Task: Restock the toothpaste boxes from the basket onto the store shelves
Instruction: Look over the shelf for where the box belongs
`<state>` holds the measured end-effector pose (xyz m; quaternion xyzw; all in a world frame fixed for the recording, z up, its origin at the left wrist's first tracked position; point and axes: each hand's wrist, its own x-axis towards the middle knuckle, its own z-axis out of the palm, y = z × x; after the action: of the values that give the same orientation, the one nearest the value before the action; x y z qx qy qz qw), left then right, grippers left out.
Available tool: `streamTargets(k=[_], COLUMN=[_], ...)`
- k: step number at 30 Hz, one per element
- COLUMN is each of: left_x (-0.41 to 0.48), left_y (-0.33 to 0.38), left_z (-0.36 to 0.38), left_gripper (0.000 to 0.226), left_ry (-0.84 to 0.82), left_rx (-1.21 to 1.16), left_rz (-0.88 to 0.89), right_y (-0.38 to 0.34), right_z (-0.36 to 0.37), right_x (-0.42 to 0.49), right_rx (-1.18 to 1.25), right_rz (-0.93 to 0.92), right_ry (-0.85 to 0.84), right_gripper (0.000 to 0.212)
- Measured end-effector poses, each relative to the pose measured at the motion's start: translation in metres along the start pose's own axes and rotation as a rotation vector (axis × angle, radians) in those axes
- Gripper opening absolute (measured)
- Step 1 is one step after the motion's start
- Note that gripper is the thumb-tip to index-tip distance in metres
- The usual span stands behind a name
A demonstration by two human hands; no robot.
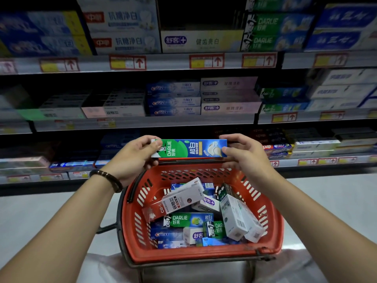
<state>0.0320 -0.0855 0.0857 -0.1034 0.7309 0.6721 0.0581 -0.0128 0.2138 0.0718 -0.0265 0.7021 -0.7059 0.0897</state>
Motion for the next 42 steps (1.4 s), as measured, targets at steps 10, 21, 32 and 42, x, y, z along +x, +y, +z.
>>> streamTargets(k=[10,21,32,42], left_x=[-0.016,-0.015,-0.014,-0.008], left_y=[0.022,0.021,0.019,0.013], left_z=[0.007,0.003,0.008,0.014], left_gripper=[0.027,0.058,0.043,0.045], left_ry=[0.036,-0.021,0.078,0.102], left_rx=[-0.044,0.026,0.061,-0.042], left_rz=[0.101,0.181,0.212,0.121], right_y=[-0.005,-0.006,-0.009,-0.009], right_z=[-0.001,-0.002,0.001,0.000], right_x=[-0.001,0.003,0.002,0.002], right_rx=[0.073,0.087,0.203,0.248], right_rz=[-0.127,-0.133,-0.100,-0.069], right_ry=[0.076,0.152,0.158,0.154], right_gripper=[0.030,0.026,0.024,0.031])
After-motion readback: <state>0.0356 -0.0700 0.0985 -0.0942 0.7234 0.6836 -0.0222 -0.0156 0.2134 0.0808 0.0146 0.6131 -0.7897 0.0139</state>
